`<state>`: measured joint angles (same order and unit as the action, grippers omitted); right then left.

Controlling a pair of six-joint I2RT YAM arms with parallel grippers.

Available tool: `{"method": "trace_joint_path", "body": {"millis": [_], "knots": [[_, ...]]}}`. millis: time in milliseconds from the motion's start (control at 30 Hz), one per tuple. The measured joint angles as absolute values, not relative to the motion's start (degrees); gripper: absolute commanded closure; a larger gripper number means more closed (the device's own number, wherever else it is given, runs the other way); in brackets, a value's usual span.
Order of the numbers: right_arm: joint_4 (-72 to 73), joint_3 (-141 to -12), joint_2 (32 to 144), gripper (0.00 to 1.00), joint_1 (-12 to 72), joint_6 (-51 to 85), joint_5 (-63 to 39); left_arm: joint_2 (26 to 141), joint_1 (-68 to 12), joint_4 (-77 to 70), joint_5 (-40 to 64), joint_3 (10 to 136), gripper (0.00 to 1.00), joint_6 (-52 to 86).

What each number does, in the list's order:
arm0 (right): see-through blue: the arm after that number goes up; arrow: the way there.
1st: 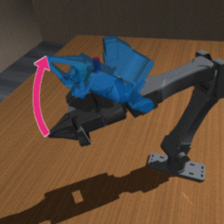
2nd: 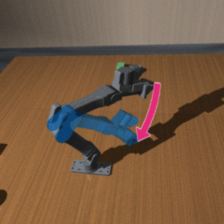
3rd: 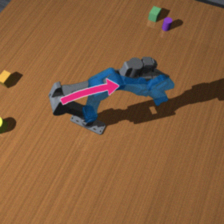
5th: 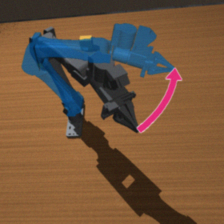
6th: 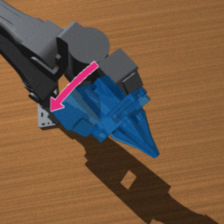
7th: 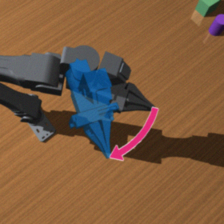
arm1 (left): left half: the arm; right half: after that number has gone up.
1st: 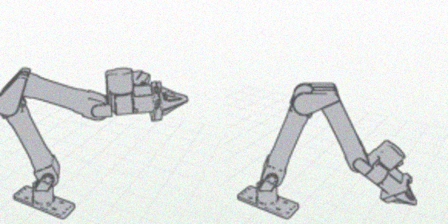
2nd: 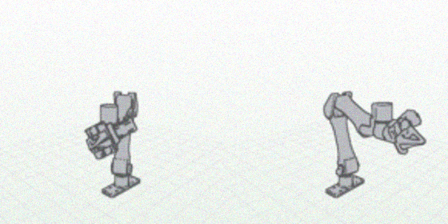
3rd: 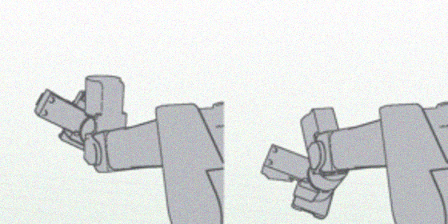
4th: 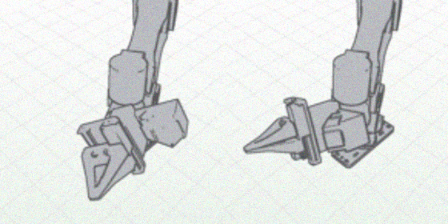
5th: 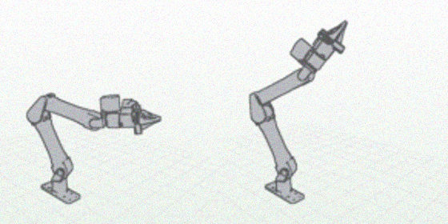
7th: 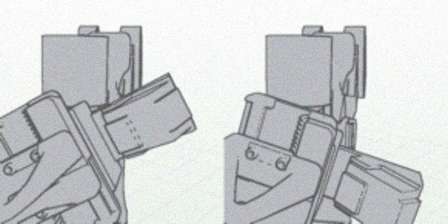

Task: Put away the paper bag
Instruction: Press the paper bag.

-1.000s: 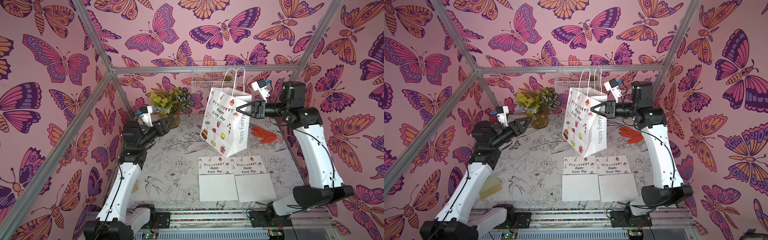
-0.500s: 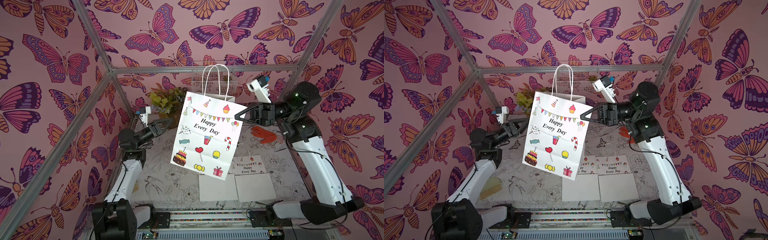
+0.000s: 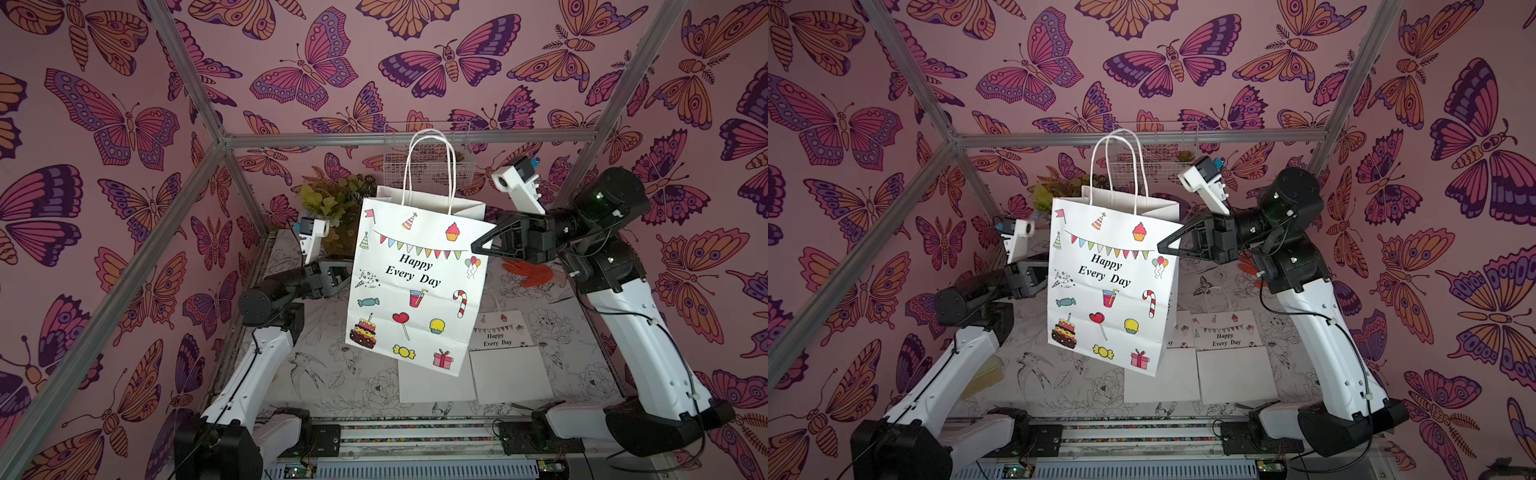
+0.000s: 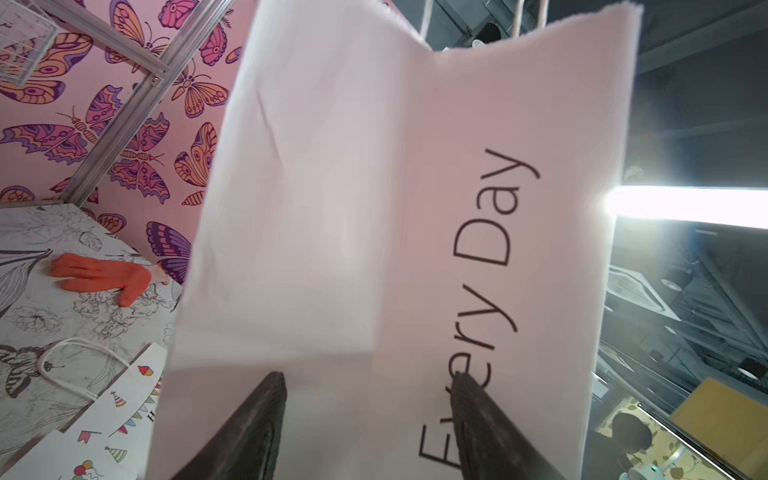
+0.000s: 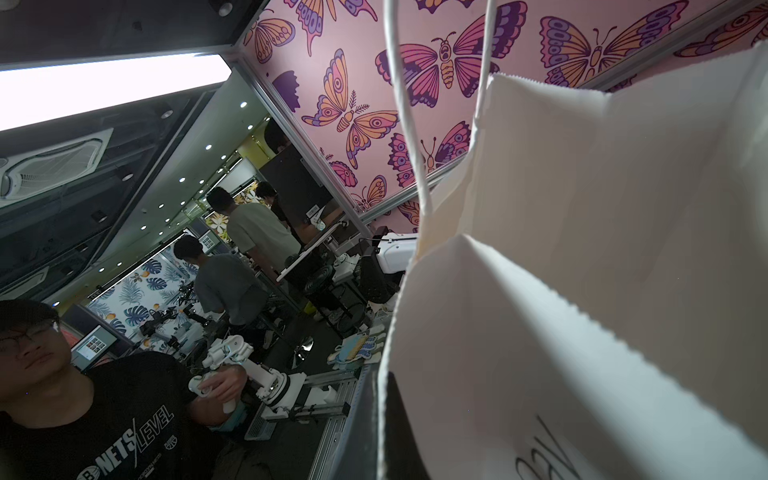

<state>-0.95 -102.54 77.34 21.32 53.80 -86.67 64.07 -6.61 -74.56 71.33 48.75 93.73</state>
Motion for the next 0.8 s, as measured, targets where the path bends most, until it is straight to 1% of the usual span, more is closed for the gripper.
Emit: {"method": "trace_joint_path", "body": {"millis": [233,467,567,633,700,733,800], "knots": [[-0.9,-101.8,76.9,1.00,21.5,53.9,-86.9,62.7,-10.2,-75.1,71.1,49.1,0.34,94.2],[-0.9,-101.2,76.6,1.00,21.5,54.3,-86.8,58.3,-10.6,-73.2,70.7,50.8,0.35,93.2],[-0.3,-101.3,76.6,1.00,21.6,55.8,-86.4,54.0,-10.4,-60.9,70.3,50.8,0.35,84.8],[-0.2,-102.2,76.6,1.00,21.9,56.9,-85.9,50.0,-9.6,-45.5,68.0,51.5,0.34,73.5],[-0.2,-103.7,76.7,1.00,22.5,57.4,-85.4,47.8,-8.4,-35.0,65.5,52.6,0.33,65.3],[-0.1,-104.7,76.6,1.00,23.0,57.7,-85.2,47.4,-7.6,-32.9,65.0,52.7,0.33,63.1],[0.2,-105.9,76.1,1.00,23.6,58.1,-84.8,49.4,-5.9,-34.7,65.2,52.8,0.31,63.4]]}}
